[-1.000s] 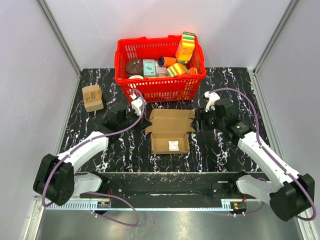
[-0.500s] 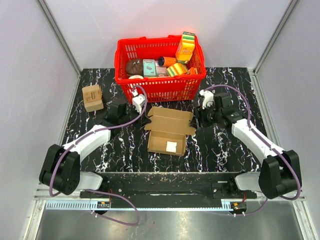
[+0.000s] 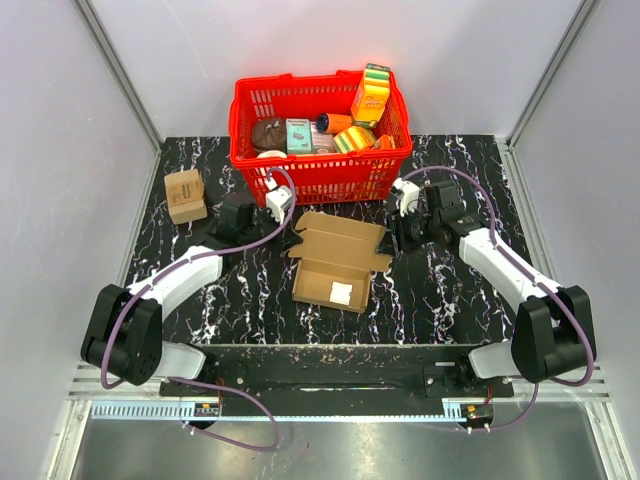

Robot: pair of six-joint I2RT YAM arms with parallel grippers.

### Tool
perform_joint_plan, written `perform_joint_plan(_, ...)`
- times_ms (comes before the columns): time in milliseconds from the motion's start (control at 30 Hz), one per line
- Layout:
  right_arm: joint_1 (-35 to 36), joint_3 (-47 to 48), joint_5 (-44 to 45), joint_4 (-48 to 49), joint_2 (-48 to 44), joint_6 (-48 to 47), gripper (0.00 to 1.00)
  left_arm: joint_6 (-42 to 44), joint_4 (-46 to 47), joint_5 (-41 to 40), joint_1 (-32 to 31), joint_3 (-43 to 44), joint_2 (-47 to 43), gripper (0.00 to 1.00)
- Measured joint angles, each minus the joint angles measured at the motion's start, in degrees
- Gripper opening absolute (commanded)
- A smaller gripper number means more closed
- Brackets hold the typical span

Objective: Fold the paper box

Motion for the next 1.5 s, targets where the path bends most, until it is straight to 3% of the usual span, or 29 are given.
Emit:
perform_joint_plan(333, 0.0, 0.3, 1.8, -4.2, 0.5, 0.7, 0.39, -0.9, -0.1, -0.8, 0.0, 0.0, 0.0, 0.0)
perform_joint_plan(867, 0.0, -2.8, 1.8, -1.7, 0.4, 5.4, 0.25, -2.2, 0.0, -1.0, 0.0, 0.0, -0.1, 0.0)
perform_joint_plan(1500, 0.2, -12.9, 3.5, 12.2, -9.0, 12.6, 0.01, -9.3, 2.6, -2.6, -0.5, -3.2, -2.4, 0.0)
